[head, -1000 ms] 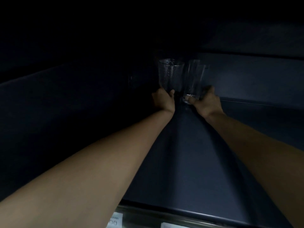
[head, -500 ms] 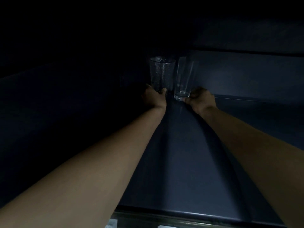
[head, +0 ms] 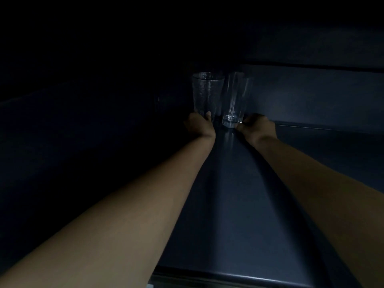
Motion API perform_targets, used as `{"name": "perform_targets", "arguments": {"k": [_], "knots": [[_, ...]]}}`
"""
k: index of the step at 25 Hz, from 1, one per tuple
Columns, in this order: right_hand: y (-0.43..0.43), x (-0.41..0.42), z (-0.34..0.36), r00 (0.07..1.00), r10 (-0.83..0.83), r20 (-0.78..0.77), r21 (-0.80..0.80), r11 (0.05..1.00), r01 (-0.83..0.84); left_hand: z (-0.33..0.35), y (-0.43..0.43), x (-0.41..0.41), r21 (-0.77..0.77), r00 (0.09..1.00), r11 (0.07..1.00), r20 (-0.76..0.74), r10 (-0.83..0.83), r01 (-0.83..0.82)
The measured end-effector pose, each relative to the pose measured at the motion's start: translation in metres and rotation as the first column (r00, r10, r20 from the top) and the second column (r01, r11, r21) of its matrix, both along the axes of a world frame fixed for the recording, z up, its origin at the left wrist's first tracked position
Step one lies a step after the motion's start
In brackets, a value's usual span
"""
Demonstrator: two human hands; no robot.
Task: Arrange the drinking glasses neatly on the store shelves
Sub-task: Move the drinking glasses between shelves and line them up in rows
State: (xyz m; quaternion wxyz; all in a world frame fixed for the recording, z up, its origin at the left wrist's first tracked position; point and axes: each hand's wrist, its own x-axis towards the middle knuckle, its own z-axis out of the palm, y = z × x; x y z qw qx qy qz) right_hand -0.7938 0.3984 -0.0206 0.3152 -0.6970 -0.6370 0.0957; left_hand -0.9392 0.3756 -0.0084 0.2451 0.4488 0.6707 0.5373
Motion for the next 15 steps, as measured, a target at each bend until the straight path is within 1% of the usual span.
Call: {"name": "perform_targets", "arguments": {"k": [4, 9, 12, 15], "knots": [[0.0, 0.0, -0.002, 0.999, 0.003, 0.04, 0.037, 0.999, -0.005, 0.0, -0.001, 0.001, 0.012, 1.0, 1.0, -0.003, 0.001, -0.001], [-0.001, 0.0, -0.003, 0.998, 0.011, 0.069, 0.038, 0.999, -0.013, 0.001, -0.003, 0.0, -0.019, 0.997, 1.0, -0.075, -0.014, 0.013], [-0.004, -0.001, -0.002, 0.999, -0.012, 0.036, 0.043, 0.999, 0.01, 0.004, -0.008, -0.001, -0.041, 0.996, 0.999, -0.084, -0.013, 0.01], [-0.005, 0.0, -0.001, 1.0, 0.0, 0.021, 0.029, 1.0, -0.001, 0.006, -0.012, -0.002, -0.062, 0.992, 0.998, -0.124, -0.011, 0.004]]}}
